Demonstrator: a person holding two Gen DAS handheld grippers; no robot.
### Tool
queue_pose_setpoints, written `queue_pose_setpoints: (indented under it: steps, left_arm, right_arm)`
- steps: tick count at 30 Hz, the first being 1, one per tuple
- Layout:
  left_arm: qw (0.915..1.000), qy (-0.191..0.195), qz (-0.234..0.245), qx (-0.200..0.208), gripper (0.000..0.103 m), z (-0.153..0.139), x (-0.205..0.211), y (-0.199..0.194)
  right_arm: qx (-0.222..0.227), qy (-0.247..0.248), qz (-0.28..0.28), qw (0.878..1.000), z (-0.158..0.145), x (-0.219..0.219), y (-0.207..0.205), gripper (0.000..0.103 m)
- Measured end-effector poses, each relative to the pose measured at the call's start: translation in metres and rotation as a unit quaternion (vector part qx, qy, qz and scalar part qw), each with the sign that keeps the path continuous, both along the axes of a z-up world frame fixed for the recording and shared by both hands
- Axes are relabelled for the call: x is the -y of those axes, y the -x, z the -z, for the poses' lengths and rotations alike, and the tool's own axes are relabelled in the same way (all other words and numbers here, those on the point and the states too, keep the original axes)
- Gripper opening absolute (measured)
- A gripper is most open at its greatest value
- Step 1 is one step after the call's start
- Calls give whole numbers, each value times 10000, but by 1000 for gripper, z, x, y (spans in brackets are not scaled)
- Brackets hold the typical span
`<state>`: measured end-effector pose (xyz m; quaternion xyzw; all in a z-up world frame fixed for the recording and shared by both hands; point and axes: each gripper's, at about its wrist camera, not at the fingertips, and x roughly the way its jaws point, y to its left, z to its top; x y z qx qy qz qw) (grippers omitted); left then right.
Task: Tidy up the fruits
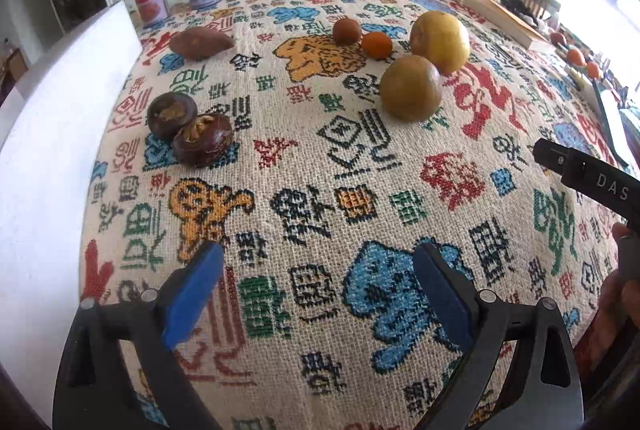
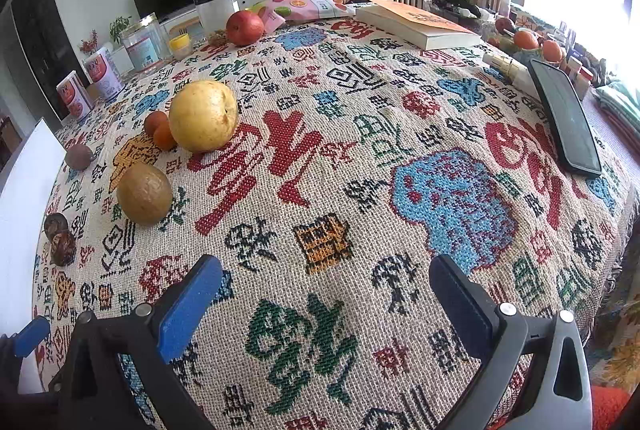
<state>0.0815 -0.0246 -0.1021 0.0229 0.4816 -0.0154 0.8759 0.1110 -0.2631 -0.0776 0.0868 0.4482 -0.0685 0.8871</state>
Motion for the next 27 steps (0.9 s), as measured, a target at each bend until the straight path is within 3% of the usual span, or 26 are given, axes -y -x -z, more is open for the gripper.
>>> queue_pose_setpoints:
  steps: [5, 27]
  left_arm:
    - [9994, 142, -71, 294, 103, 7, -9, -10]
    - [9993, 173, -55, 337, 103, 11, -7, -14]
  right_arm:
    - [-347, 237, 212, 9989, 24, 3, -17, 103]
    - [-328, 318, 93, 9989, 25, -1, -12, 103]
